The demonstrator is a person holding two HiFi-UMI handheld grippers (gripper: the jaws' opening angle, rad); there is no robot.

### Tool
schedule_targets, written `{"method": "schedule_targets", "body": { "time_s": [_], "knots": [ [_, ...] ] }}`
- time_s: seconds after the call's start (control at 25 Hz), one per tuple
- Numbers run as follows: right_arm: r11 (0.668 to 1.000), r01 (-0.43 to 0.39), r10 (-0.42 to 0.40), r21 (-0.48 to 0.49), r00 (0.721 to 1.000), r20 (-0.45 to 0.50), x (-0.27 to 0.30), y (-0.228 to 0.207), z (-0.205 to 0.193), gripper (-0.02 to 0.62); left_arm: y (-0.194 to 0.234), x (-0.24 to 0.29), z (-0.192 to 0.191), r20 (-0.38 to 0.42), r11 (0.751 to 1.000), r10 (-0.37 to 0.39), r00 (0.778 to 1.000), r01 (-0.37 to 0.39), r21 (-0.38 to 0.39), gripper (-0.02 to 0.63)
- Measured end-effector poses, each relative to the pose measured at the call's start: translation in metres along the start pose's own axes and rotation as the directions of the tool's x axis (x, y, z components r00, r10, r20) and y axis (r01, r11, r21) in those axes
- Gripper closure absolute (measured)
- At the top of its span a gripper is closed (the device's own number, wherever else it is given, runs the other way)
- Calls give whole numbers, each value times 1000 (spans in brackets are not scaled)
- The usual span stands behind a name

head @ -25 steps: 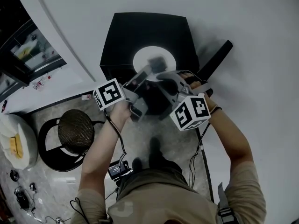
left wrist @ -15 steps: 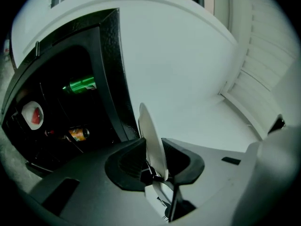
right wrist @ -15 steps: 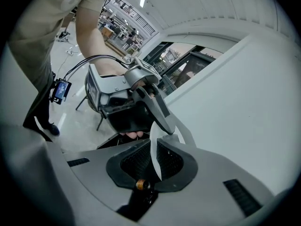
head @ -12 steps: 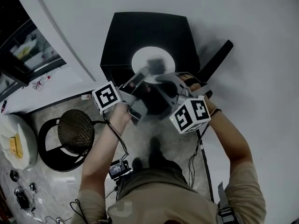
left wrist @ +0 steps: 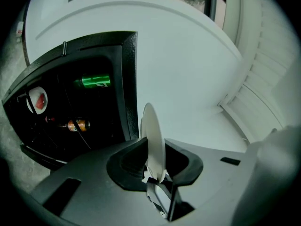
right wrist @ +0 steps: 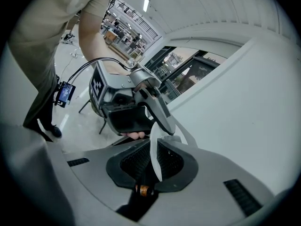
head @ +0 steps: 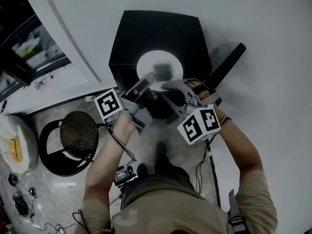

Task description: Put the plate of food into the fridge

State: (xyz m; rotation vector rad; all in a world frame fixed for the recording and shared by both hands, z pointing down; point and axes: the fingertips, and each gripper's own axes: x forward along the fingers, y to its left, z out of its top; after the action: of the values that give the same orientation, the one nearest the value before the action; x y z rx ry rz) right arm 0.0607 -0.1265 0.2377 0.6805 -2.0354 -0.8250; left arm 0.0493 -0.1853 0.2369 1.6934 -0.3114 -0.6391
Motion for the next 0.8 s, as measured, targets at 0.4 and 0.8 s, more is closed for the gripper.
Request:
{"method": "schedule_targets", "body": {
  "time_s": [0.4,0.8],
  "knots": [
    [999,-33,33,4,999,41,-7,21,27,549,-8,-34,-8,32,999,12,999,-10,-47,540],
    [995,-91,88,34,992,95,-3,43,38,549,5,-62,-13,100,992,56,993,-44,-115,541]
  ]
}}
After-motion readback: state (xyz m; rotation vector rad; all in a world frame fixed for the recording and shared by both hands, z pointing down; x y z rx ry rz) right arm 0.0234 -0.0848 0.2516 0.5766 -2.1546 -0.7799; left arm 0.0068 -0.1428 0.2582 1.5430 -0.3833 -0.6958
